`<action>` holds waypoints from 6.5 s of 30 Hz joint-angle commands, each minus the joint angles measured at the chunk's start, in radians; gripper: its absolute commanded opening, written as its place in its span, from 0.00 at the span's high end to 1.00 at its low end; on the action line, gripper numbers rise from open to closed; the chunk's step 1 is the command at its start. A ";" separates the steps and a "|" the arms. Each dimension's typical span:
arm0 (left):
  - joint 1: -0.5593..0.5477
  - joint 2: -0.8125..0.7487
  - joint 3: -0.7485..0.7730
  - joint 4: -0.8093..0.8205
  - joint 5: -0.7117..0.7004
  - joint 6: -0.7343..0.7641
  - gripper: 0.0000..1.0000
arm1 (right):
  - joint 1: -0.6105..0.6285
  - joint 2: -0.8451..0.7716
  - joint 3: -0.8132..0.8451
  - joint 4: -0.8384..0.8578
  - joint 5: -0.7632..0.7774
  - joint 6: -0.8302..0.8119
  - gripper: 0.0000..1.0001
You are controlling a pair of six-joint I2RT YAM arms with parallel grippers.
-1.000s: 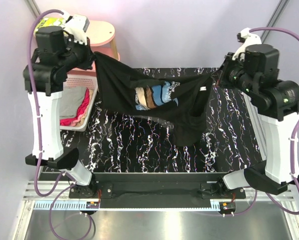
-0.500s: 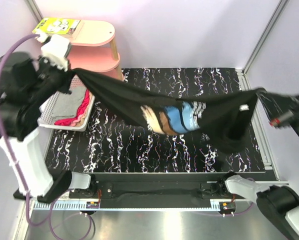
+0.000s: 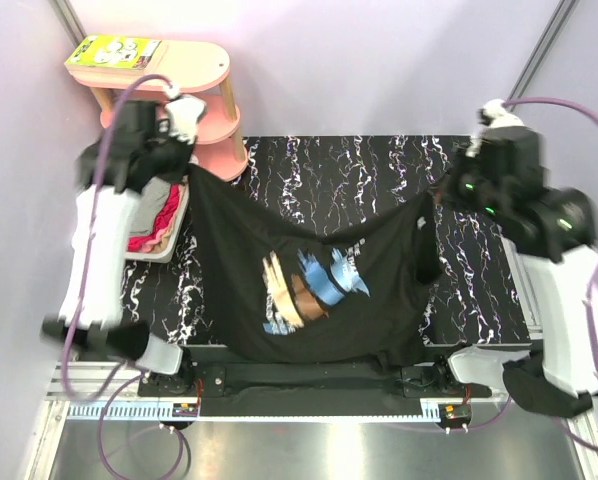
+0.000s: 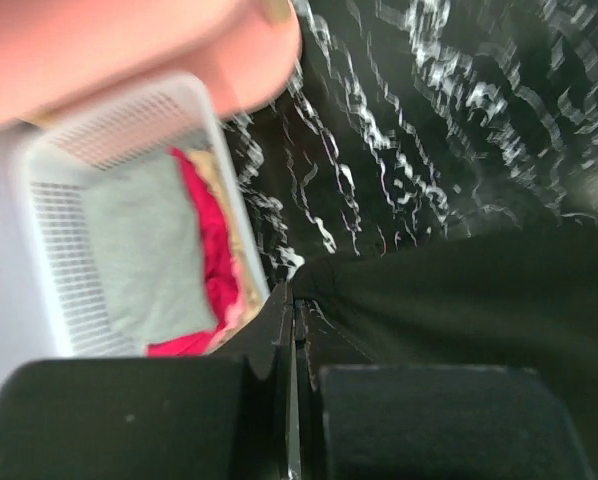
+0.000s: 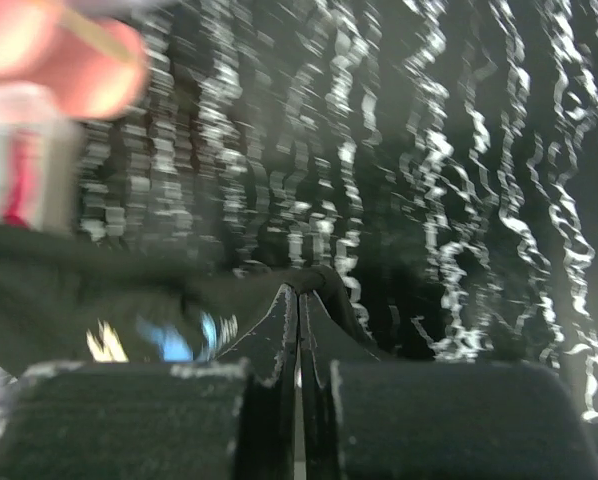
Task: Fold and stack the t-shirts
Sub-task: Flatten out the tshirt
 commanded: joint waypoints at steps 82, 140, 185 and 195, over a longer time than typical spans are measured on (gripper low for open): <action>-0.038 0.323 -0.720 0.364 0.020 -0.045 0.03 | -0.356 1.186 0.117 0.281 -0.264 -0.011 0.50; -0.038 0.271 -0.621 0.310 0.011 -0.026 0.76 | -0.364 1.094 0.019 0.371 -0.413 0.029 1.00; -0.017 -0.178 0.180 -0.293 -0.273 0.169 0.99 | -0.366 0.097 0.625 -0.029 -0.634 0.133 1.00; -0.017 -0.260 -0.308 -0.019 -0.242 0.149 1.00 | -0.366 0.018 0.193 0.132 -0.409 0.100 1.00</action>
